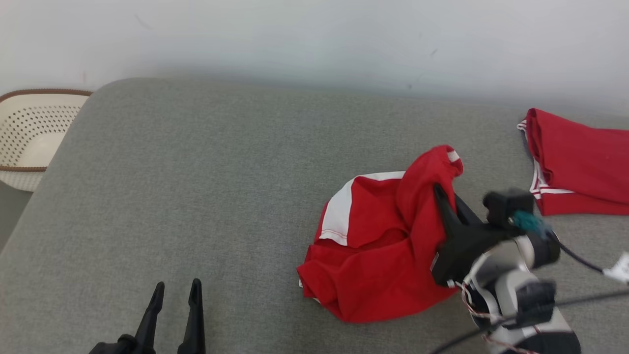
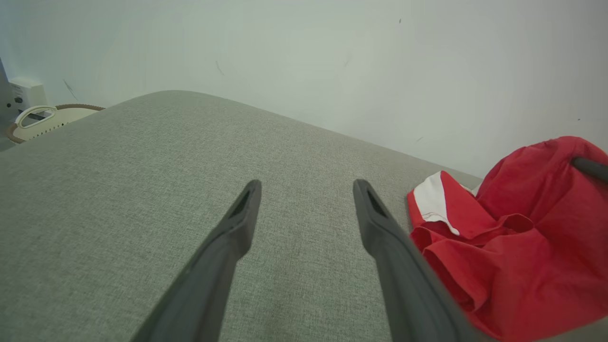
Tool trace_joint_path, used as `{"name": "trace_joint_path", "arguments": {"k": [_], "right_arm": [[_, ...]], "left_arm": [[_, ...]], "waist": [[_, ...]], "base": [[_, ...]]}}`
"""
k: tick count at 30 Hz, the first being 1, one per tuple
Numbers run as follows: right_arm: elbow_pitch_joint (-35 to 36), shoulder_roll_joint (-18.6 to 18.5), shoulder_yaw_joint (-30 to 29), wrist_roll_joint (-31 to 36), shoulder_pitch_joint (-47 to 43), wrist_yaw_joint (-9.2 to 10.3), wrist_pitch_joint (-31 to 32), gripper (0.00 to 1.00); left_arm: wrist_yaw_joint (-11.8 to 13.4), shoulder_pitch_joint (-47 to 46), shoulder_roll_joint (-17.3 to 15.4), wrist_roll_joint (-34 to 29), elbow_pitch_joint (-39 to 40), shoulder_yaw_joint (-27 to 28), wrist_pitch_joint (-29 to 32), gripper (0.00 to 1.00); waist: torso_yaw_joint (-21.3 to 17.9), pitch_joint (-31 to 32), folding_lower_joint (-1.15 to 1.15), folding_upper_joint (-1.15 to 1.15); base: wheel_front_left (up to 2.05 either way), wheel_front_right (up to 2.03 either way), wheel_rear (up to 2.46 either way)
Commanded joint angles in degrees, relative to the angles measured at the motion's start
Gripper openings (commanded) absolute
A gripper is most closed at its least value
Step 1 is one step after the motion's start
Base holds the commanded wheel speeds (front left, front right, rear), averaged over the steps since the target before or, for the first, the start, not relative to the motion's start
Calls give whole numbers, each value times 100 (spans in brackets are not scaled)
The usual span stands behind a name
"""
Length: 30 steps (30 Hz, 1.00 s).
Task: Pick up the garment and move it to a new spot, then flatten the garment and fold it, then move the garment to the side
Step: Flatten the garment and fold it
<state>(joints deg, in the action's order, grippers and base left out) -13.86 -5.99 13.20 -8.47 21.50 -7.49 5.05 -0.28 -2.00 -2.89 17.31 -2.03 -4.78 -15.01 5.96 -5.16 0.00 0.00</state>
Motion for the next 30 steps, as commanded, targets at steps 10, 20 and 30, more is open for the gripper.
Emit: {"name": "trace_joint_path", "arguments": {"k": [10, 20, 30], "right_arm": [[-2332, 246, 281, -100, 1425, -1, -613, 0], [-3040, 311, 714, -881, 1576, -1, -1785, 100], [-1378, -287, 367, -1045, 296, -1, -1993, 100]], "left_arm": [[-64, -178, -1, 57, -236, -213, -19, 100], [-67, 15, 0, 29, -332, -101, -19, 100], [-18, 321, -1, -12, -167, 5, -20, 100]], "waist": [[382, -26, 0, 0], [299, 203, 0, 0], [-130, 407, 0, 0]], "base": [[0, 0, 0], [0, 0, 0], [0, 0, 0]]}}
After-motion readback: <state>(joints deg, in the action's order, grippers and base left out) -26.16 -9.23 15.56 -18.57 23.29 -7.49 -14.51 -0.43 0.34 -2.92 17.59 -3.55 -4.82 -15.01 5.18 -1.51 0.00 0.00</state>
